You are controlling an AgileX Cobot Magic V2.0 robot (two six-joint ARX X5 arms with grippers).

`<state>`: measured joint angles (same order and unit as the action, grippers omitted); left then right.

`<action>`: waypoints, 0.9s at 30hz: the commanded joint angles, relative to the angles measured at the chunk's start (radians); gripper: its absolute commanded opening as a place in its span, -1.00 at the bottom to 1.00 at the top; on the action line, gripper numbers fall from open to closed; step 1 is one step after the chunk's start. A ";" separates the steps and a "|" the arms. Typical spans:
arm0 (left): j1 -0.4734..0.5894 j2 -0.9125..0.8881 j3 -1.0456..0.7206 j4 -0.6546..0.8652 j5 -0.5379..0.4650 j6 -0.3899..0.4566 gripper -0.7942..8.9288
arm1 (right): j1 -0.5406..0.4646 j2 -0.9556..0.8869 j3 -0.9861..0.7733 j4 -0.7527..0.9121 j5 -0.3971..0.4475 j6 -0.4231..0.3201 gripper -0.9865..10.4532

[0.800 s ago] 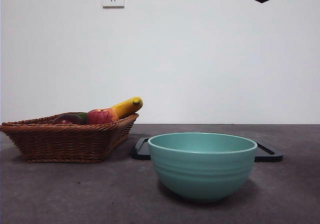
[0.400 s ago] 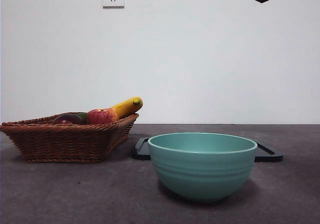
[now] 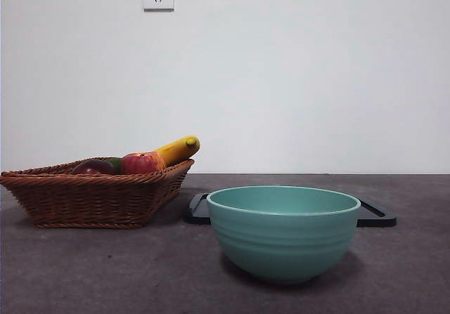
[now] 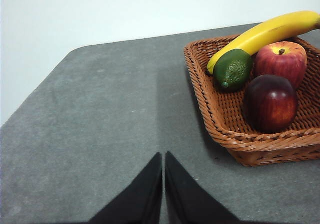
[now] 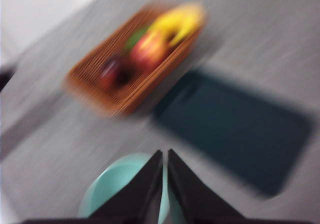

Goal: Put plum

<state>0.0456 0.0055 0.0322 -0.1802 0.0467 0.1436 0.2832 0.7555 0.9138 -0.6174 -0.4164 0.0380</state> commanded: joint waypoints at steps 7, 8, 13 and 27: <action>0.002 -0.001 -0.020 -0.007 -0.002 -0.003 -0.82 | -0.356 -0.360 -0.384 0.304 0.286 -0.028 -0.81; 0.002 -0.001 -0.020 -0.007 -0.002 -0.003 -0.82 | -0.369 -0.401 -0.435 0.341 0.323 -0.028 -0.81; 0.002 -0.001 -0.020 -0.007 -0.002 -0.003 -0.82 | -0.390 -0.571 -0.640 0.489 0.419 -0.033 -0.81; 0.002 -0.001 -0.020 -0.007 -0.002 -0.003 -0.82 | -0.388 -0.752 -0.903 0.577 0.416 -0.023 -0.81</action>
<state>0.0456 0.0055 0.0322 -0.1802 0.0467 0.1436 -0.1055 0.0063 0.0174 -0.0456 -0.0006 0.0040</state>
